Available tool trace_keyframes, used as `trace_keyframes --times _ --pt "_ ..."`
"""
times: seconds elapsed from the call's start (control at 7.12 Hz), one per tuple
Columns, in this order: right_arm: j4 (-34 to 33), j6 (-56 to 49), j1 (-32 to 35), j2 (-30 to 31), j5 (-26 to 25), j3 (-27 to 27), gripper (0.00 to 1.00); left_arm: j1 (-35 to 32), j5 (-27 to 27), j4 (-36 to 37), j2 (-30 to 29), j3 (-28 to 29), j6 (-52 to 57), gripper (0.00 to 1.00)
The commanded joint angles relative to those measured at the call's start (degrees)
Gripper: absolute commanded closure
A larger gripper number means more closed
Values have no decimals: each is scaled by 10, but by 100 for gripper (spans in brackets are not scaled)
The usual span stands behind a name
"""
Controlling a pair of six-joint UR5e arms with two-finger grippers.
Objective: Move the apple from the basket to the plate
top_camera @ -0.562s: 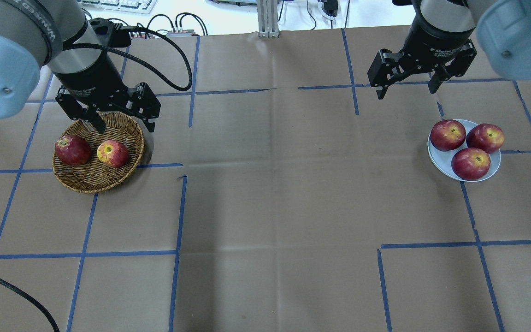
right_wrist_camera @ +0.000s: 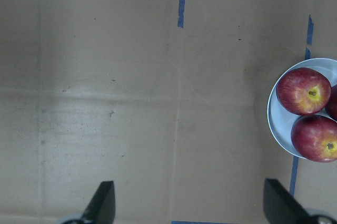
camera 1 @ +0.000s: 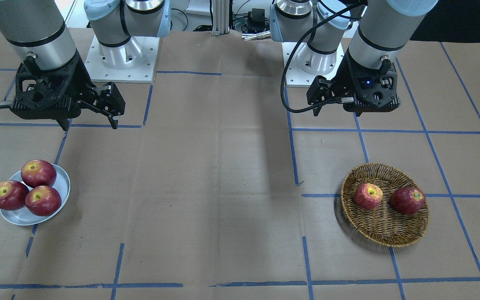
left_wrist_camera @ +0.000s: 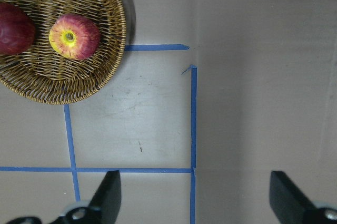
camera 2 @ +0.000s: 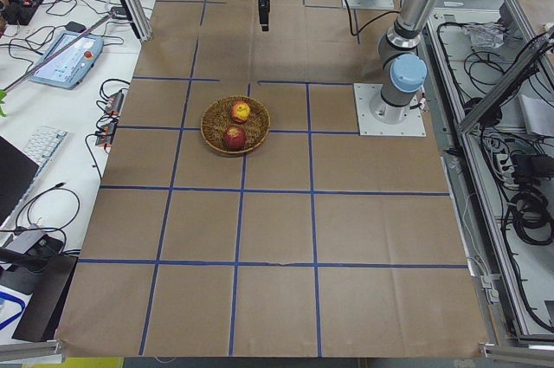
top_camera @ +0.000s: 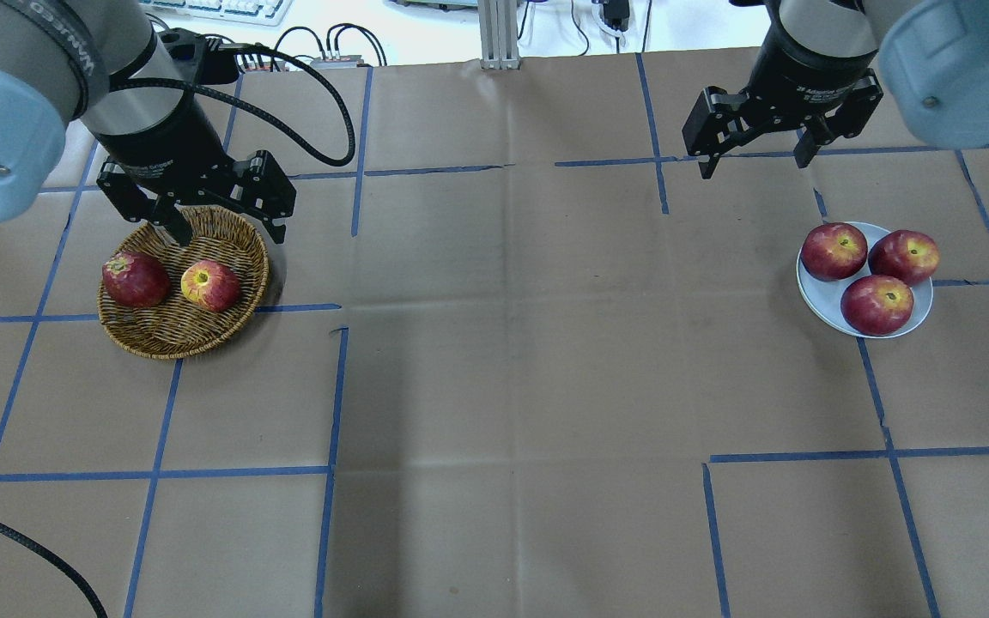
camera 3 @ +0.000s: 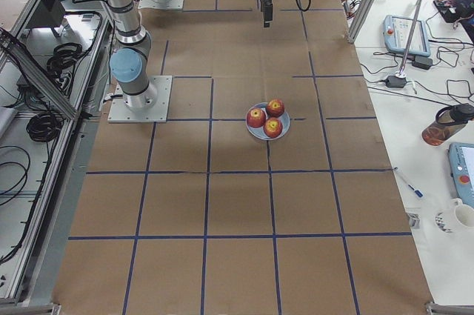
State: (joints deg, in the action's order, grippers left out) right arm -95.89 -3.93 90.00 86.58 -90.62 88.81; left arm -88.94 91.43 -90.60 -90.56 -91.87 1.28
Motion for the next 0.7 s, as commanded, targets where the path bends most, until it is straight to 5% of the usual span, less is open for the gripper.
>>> trace_keyframes --times 0.0,0.56 --pt "-1 0 0 -1 0 0 0 0 0 4 -9 10 -1 1" --pt "-1 0 -1 -1 -1 0 0 0 1 5 3 2 7 1"
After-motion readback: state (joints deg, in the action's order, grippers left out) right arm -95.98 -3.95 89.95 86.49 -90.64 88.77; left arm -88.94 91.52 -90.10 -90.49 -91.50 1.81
